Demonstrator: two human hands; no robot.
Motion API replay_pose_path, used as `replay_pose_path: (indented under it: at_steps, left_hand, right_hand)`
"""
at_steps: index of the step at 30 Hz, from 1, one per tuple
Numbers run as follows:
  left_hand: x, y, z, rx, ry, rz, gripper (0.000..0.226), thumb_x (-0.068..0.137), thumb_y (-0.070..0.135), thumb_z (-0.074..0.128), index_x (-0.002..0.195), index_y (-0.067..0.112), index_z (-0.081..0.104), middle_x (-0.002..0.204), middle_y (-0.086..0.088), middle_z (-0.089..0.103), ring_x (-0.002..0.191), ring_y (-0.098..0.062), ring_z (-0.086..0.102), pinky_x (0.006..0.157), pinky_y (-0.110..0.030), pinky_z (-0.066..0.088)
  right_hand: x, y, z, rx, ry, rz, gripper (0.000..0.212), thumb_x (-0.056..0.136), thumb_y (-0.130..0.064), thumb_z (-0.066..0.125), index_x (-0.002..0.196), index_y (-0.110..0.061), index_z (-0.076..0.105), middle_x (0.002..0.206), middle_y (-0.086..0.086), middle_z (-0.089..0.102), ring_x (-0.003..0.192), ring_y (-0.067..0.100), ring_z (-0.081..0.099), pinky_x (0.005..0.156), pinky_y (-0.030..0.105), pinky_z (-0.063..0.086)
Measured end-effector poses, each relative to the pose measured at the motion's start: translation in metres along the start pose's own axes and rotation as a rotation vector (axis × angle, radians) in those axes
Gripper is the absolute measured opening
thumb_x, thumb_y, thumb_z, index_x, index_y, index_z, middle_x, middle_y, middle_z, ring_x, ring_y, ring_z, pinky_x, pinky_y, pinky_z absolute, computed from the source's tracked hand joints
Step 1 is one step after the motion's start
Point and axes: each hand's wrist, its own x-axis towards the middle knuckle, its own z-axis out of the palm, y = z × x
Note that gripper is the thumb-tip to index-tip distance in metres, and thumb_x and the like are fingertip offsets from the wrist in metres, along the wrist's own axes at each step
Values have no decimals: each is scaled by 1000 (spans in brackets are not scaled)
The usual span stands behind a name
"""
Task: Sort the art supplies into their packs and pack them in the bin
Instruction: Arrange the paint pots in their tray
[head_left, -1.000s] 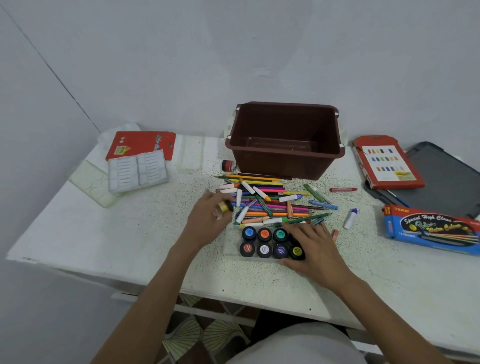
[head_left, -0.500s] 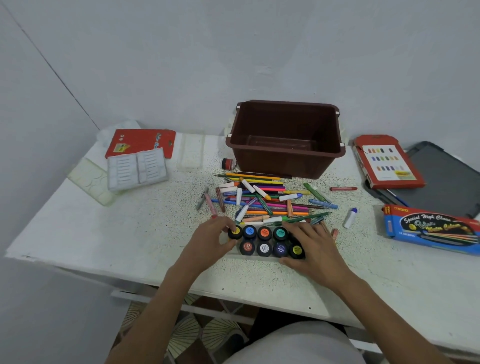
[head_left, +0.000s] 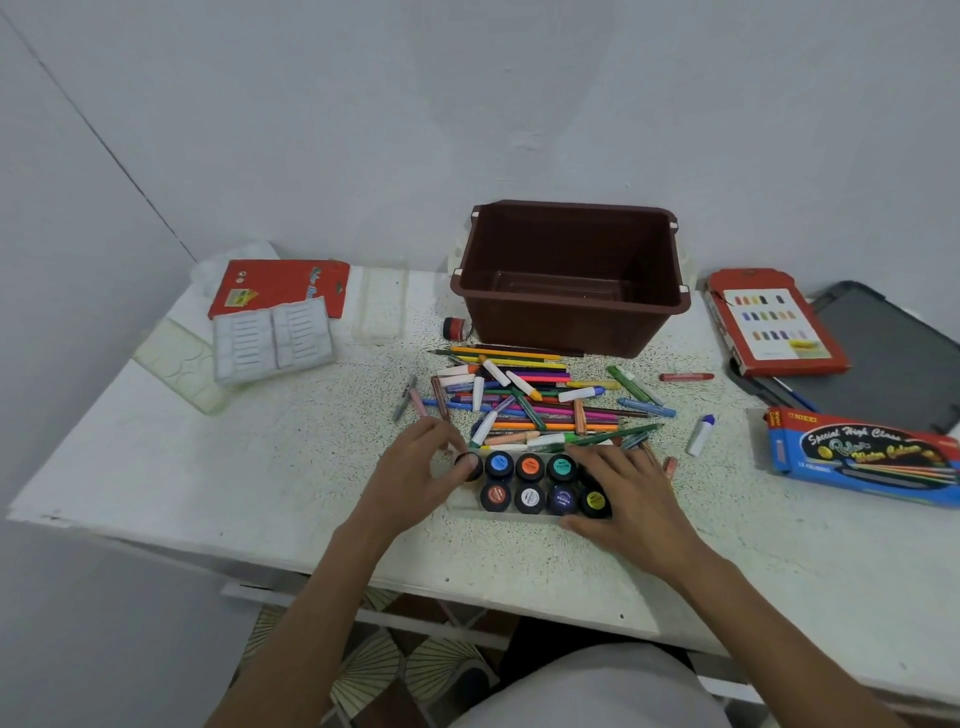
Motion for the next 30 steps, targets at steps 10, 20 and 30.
replay_pose_path:
  at_steps: [10, 20, 30]
  left_hand:
    - [84, -12, -16, 116, 105, -129, 9, 92, 22, 61, 100, 17, 63, 100, 0, 62, 90, -15, 59, 77, -34, 51]
    - [149, -18, -14, 297, 3, -276, 42, 92, 16, 58, 133, 20, 49, 123, -10, 54, 110, -28, 54, 80, -39, 47]
    - [173, -26, -14, 411, -63, -223, 53, 93, 3, 52, 144, 17, 45, 139, -9, 56, 123, -32, 52, 96, -46, 48]
  right_hand:
    - [1, 2, 4, -3, -9, -5, 82, 75, -70, 57, 143, -26, 45, 126, -8, 55, 104, 14, 39, 86, 28, 34]
    - [0, 4, 7, -29, 15, -13, 82, 75, -74, 50, 142, -27, 46, 124, -8, 57, 103, 18, 48, 86, 28, 35]
    - [0, -1, 3, -28, 32, -20, 80, 74, -73, 50, 140, -26, 49, 122, -9, 57, 101, 15, 47, 86, 26, 35]
